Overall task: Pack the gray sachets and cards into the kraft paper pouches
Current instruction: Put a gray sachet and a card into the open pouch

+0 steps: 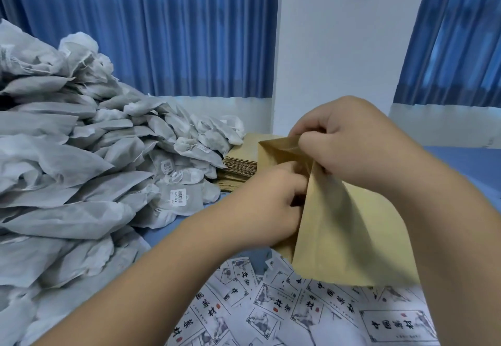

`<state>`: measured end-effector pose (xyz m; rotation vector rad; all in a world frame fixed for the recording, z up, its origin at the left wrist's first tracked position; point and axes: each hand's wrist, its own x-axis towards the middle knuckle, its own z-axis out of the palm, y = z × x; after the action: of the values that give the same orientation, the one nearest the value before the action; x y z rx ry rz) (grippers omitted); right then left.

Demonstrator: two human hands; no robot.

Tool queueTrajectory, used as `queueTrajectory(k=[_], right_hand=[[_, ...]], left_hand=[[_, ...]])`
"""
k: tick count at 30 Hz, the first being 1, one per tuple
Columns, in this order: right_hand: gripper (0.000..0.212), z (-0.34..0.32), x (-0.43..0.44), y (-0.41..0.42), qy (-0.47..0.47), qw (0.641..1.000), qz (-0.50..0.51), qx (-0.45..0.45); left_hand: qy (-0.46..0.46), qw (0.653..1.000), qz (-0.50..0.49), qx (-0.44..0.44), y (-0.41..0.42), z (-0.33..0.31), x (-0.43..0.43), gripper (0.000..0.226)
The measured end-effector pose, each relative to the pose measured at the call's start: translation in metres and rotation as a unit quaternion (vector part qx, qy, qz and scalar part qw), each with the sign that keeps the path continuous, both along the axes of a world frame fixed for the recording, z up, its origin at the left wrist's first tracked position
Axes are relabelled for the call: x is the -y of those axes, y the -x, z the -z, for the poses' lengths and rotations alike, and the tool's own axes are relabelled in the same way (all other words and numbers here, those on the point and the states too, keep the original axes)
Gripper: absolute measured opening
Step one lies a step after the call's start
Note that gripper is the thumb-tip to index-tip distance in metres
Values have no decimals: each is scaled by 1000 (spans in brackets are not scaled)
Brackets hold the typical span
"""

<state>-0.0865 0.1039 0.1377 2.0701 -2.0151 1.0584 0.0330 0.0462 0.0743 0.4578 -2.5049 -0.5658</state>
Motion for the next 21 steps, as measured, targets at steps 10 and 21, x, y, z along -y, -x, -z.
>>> queueTrajectory(k=[10,21], right_hand=[[27,-2,-4,-11,11,999,-14,-33],[26,14,16,18,-24,992,122,-7]], left_hand=[[16,1000,14,-7,5,8,3,40],[-209,962,-100,-142,-36,-2,59,39]])
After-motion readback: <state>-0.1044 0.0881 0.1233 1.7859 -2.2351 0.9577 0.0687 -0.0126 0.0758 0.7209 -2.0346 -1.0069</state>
